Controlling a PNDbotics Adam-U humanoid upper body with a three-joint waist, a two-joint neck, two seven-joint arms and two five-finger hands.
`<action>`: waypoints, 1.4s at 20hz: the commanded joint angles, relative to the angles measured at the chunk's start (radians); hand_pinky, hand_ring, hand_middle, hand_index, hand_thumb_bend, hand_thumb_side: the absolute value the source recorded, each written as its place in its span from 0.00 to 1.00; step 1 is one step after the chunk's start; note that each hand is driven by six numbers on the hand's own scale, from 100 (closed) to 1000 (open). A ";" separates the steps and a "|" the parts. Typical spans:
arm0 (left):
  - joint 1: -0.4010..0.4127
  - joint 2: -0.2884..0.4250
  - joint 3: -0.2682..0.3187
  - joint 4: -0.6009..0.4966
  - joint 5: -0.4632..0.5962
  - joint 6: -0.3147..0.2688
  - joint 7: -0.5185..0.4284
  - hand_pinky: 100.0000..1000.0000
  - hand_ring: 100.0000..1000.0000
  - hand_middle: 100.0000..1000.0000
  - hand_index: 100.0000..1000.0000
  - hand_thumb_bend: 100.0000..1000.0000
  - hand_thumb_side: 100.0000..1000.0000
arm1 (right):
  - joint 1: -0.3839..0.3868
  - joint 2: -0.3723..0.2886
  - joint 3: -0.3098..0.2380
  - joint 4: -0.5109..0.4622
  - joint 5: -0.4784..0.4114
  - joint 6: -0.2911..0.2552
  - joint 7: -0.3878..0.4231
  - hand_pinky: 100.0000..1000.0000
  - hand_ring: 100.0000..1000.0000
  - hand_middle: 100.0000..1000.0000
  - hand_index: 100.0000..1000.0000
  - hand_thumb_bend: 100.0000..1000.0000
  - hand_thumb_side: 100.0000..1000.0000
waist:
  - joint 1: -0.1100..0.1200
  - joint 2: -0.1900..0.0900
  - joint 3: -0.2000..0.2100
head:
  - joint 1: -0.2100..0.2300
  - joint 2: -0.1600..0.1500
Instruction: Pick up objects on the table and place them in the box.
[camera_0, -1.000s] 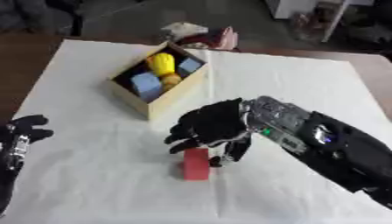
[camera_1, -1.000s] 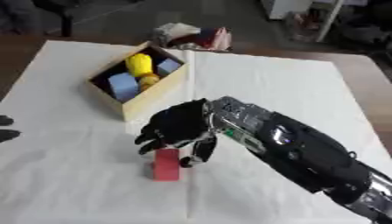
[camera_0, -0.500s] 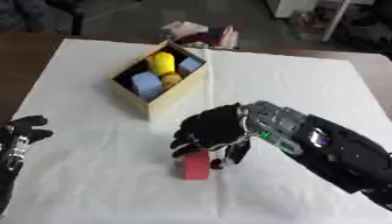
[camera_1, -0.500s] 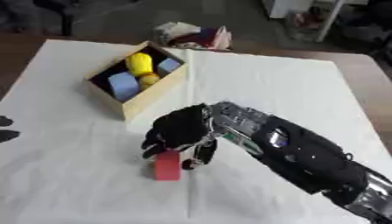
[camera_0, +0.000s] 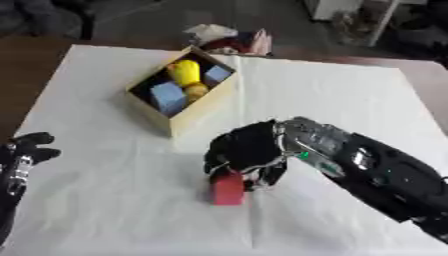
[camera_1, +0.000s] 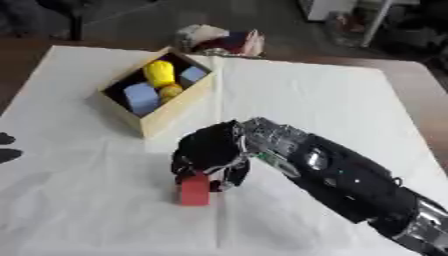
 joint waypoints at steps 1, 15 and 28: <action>-0.009 0.007 0.007 -0.013 -0.006 -0.001 0.001 0.79 0.63 0.66 0.73 0.00 0.71 | -0.010 -0.036 -0.076 -0.014 -0.023 -0.077 0.012 0.85 0.85 0.80 0.78 0.01 0.06 | 0.008 -0.014 -0.004 | 0.008 0.005; -0.002 -0.002 -0.004 -0.014 0.003 -0.002 -0.009 0.79 0.64 0.66 0.73 0.00 0.70 | -0.333 0.189 -0.355 0.347 -0.249 0.039 0.175 0.84 0.84 0.82 0.82 0.00 0.00 | 0.035 -0.024 0.006 | -0.004 0.005; -0.031 -0.013 -0.033 -0.018 0.021 -0.001 -0.042 0.79 0.64 0.66 0.73 0.00 0.70 | -0.430 0.431 -0.561 0.651 0.197 0.323 -0.054 0.83 0.84 0.85 0.89 0.00 0.00 | 0.048 -0.014 0.087 | -0.069 -0.005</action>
